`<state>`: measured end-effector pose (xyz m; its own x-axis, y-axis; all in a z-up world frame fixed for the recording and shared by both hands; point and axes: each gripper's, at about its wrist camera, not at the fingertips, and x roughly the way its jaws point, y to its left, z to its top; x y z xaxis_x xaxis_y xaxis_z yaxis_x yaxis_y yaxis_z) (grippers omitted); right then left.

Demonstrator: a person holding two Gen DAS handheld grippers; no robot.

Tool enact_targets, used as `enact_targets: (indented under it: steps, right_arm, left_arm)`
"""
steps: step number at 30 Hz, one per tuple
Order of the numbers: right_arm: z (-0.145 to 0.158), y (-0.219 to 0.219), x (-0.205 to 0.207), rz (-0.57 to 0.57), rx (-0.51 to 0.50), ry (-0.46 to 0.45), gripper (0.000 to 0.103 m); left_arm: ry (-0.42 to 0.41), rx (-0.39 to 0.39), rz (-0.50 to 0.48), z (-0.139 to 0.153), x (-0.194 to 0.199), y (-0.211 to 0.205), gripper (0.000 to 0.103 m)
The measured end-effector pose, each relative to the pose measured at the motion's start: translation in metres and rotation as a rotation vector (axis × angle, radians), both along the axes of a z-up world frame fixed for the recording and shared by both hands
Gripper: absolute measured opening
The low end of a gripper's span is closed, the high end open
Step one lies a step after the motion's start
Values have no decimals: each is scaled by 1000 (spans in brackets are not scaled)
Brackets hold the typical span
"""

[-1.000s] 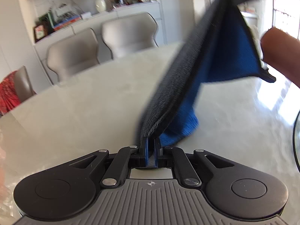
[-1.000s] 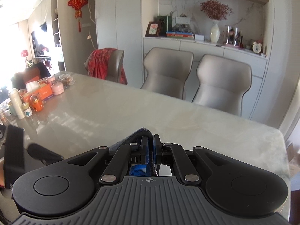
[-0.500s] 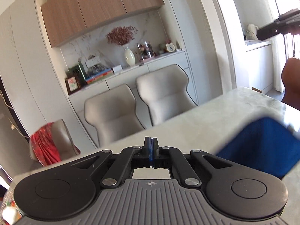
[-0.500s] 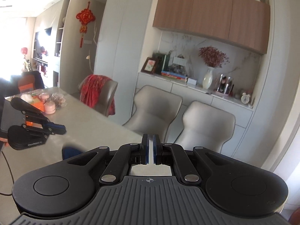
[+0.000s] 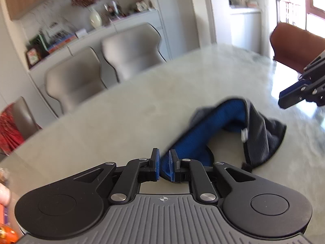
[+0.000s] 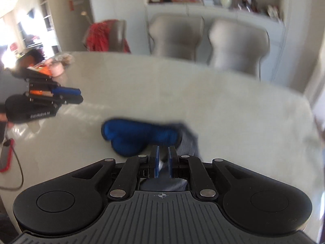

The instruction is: Fold towel

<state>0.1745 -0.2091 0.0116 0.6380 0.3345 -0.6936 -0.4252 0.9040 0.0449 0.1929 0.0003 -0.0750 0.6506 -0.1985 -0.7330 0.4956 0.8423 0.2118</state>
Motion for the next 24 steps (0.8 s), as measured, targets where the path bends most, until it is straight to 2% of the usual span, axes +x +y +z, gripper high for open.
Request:
enact_targets:
  steps: [1, 2, 6, 8, 9, 12, 16, 19, 24]
  right_arm:
    - [-11, 4, -3, -11, 3, 27, 27]
    - [-22, 7, -6, -22, 7, 55, 29]
    - [-67, 21, -19, -66, 20, 165, 31]
    - [-89, 28, -25, -88, 27, 220, 31]
    - [-100, 42, -25, -86, 9, 217, 32]
    - [-109, 56, -21, -66, -16, 229, 37]
    - [-117, 70, -21, -49, -61, 229, 40]
    - [-121, 79, -23, -31, -101, 215, 50]
    - [-121, 70, -21, -47, -81, 220, 54]
  left_arm:
    - [17, 8, -1, -9, 4, -1, 18]
    - [29, 11, 1, -15, 7, -1, 20]
    - [59, 14, 7, -35, 15, 2, 35]
    - [63, 8, 7, -42, 18, 4, 39]
    - [63, 7, 7, -44, 19, 5, 39]
    - [70, 2, 3, -49, 26, 8, 45]
    - [90, -15, -8, -54, 32, 9, 46]
    - [104, -17, -18, -59, 36, 9, 46]
    - [115, -24, -13, -65, 41, 11, 46]
